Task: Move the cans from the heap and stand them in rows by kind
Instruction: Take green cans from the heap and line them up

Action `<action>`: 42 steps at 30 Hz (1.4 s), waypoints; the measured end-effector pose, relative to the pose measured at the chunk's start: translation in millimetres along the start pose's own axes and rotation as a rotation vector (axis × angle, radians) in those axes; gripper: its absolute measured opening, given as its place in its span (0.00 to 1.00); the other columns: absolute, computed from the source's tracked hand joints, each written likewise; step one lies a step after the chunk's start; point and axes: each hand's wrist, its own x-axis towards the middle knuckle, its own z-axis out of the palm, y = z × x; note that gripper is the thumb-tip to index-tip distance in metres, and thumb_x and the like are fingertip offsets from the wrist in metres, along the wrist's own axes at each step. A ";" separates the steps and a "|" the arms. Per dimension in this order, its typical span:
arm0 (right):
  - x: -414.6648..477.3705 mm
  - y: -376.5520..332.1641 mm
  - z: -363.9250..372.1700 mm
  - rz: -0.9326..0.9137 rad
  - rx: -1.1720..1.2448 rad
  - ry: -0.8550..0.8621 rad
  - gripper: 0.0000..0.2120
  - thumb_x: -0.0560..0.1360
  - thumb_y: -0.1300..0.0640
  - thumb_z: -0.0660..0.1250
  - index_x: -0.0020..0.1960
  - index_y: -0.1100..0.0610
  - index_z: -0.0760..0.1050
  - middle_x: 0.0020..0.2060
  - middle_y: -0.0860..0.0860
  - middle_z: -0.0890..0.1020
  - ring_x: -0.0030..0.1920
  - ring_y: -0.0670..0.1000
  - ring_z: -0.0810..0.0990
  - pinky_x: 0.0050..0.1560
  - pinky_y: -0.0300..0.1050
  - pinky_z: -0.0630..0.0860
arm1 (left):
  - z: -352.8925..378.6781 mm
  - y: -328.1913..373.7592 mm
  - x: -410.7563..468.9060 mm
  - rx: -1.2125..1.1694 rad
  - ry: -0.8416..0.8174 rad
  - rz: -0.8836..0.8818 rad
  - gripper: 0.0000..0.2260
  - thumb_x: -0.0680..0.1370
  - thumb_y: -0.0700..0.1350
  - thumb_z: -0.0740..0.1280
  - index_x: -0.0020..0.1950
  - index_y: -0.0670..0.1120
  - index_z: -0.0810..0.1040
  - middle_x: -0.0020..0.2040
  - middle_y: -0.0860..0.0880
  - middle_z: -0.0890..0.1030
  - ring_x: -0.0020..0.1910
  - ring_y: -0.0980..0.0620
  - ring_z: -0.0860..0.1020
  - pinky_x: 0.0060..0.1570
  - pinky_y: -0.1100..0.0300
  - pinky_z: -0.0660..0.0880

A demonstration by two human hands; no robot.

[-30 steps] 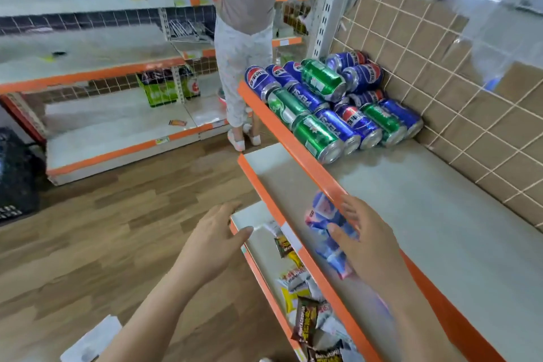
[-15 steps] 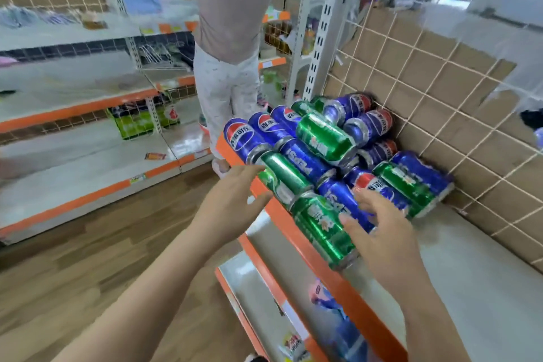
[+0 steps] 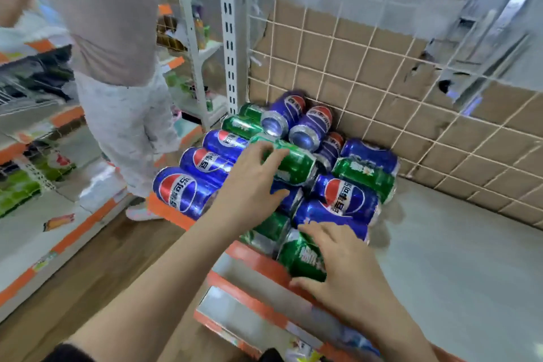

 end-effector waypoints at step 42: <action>-19.5 -18.0 -12.0 0.614 0.945 0.778 0.29 0.61 0.64 0.78 0.56 0.51 0.68 0.51 0.45 0.77 0.52 0.45 0.79 0.49 0.41 0.76 | -12.1 31.7 28.9 -0.816 -0.152 -0.003 0.21 0.62 0.54 0.78 0.48 0.51 0.72 0.45 0.53 0.78 0.46 0.54 0.77 0.45 0.63 0.74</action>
